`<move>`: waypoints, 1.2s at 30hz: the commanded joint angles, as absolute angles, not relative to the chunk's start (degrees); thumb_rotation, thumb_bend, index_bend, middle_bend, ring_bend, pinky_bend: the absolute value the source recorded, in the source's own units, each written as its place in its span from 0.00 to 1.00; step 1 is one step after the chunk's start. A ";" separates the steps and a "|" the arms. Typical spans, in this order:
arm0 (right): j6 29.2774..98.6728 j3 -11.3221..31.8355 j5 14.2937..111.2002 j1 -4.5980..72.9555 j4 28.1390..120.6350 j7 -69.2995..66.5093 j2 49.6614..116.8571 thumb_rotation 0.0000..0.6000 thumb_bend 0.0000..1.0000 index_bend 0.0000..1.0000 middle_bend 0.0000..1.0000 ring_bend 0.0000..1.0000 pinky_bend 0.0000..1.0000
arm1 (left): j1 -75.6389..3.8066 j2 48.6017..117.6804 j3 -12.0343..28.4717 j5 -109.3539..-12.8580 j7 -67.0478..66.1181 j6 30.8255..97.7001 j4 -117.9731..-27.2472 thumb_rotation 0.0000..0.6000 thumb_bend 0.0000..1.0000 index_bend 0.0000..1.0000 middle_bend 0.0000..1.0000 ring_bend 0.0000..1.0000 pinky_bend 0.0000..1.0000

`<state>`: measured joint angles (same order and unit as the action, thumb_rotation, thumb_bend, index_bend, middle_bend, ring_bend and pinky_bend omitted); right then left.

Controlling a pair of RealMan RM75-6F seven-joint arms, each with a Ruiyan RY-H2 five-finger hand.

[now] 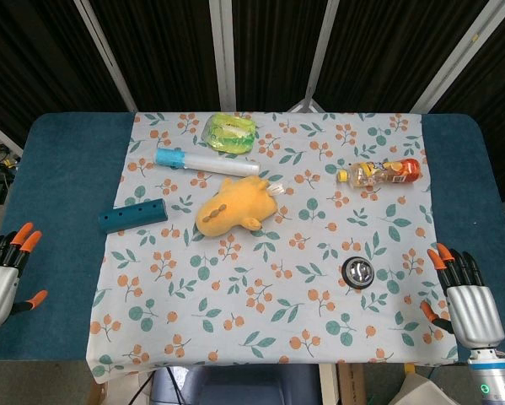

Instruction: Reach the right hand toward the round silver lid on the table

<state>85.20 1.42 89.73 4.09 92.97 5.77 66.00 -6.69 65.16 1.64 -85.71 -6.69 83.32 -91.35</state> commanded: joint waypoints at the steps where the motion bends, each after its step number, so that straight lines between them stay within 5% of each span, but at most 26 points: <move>1: 85.33 1.44 89.83 4.07 92.91 5.66 65.99 1.00 0.31 0.00 0.00 0.00 0.00 | -6.68 65.16 1.65 -85.68 -6.83 83.33 -91.45 1.00 0.04 0.00 0.00 0.00 0.00; 19: 84.67 1.12 90.07 4.29 93.42 6.41 66.59 1.00 0.31 0.00 0.00 0.00 0.00 | -6.55 65.10 1.76 -85.74 -6.94 83.69 -91.90 1.00 0.04 0.00 0.00 0.00 0.00; 29: 79.87 1.59 87.62 6.61 95.47 12.31 69.09 1.00 0.72 0.00 0.00 0.00 0.00 | -6.58 65.12 1.76 -85.77 -6.86 83.63 -91.98 1.00 0.04 0.00 0.00 0.00 0.00; 36: 76.12 1.78 84.99 8.42 94.89 19.74 73.44 1.00 0.81 0.00 0.00 0.00 0.00 | -6.63 65.08 1.61 -85.83 -6.81 83.37 -92.10 1.00 0.04 0.00 0.00 0.00 0.00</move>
